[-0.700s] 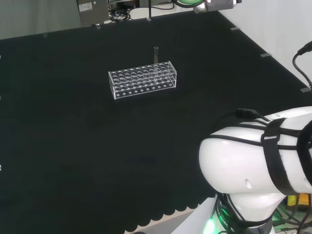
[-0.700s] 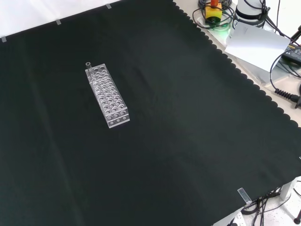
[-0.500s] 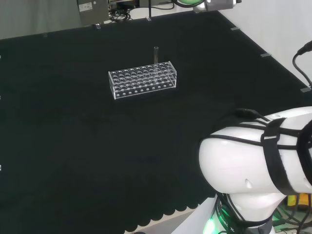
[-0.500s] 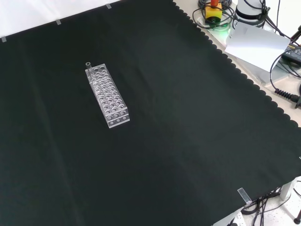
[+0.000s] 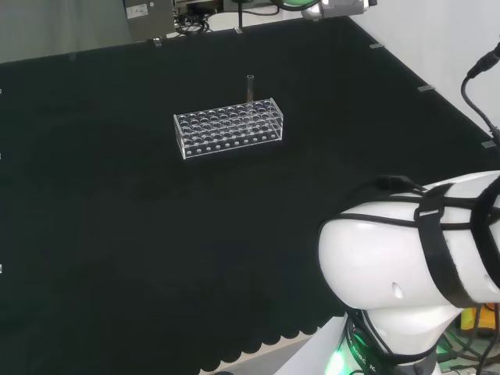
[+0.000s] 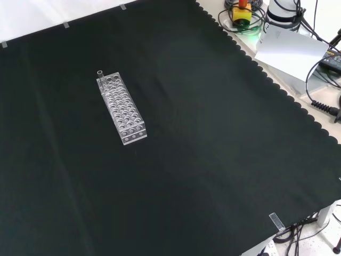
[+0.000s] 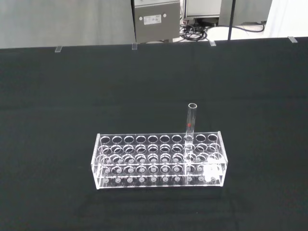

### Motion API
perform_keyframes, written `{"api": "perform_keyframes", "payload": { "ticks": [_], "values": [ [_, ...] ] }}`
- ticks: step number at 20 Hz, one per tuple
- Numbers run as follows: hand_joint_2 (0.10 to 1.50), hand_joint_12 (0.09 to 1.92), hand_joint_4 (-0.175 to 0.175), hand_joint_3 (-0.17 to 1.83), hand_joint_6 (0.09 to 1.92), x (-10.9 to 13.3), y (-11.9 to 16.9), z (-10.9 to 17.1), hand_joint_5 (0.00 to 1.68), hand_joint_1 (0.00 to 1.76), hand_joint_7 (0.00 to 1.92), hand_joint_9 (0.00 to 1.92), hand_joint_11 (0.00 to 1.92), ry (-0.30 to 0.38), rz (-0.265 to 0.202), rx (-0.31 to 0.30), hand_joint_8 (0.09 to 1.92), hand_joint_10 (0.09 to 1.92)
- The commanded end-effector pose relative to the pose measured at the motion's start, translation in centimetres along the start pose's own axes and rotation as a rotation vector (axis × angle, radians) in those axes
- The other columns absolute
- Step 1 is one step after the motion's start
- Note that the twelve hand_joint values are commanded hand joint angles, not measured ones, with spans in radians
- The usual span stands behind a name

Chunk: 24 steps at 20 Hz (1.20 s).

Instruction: Pick up the test tube.

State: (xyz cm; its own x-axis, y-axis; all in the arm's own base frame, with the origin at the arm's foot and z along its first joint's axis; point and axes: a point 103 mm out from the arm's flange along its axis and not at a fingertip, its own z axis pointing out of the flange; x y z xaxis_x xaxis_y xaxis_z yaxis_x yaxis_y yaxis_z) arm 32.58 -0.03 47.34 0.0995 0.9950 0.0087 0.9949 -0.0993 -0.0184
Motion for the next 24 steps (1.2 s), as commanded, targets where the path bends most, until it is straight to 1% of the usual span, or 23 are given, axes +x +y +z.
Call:
{"api": "perform_keyframes", "payload": {
  "ticks": [1,5,8,9,10,18,19,21,24],
  "values": [
    [0.88,1.53,-0.051,0.18,0.09,0.3,3.9,1.5,0.14,0.47,0.02,0.0,0.0,0.011,-0.006,0.008,0.75,0.89],
    [0.89,1.59,-0.066,0.18,0.09,0.0,7.3,3.6,0.2,0.51,0.07,0.04,0.0,0.047,-0.006,0.064,0.83,0.95],
    [0.89,1.61,-0.07,0.18,0.09,0.0,9.2,4.9,0.22,0.51,0.1,0.07,0.0,0.041,-0.014,0.091,0.85,0.96],
    [0.89,1.62,-0.071,0.18,0.09,0.3,9.8,5.1,0.22,0.51,0.11,0.07,0.0,0.034,-0.018,0.097,0.85,0.96],
    [0.89,1.62,-0.072,0.18,0.09,0.2,10.4,5.6,0.22,0.51,0.11,0.08,0.0,0.036,-0.016,0.101,0.86,0.96],
    [0.9,1.63,-0.077,0.19,0.09,-1.4,14.9,9.2,0.25,0.52,0.16,0.12,0.01,0.029,-0.003,0.139,0.88,0.96],
    [0.9,1.63,-0.078,0.19,0.09,-0.9,15.3,9.4,0.25,0.52,0.17,0.13,0.02,0.014,-0.014,0.147,0.88,0.96],
    [0.9,1.63,-0.08,0.19,0.09,-1.2,16.2,10.5,0.26,0.53,0.2,0.17,0.03,0.025,-0.019,0.158,0.87,0.95],
    [0.9,1.61,-0.087,0.2,0.09,-1.8,17.4,12.2,0.29,0.55,0.29,0.25,0.07,0.025,-0.007,0.173,0.87,0.93]
  ]
}}
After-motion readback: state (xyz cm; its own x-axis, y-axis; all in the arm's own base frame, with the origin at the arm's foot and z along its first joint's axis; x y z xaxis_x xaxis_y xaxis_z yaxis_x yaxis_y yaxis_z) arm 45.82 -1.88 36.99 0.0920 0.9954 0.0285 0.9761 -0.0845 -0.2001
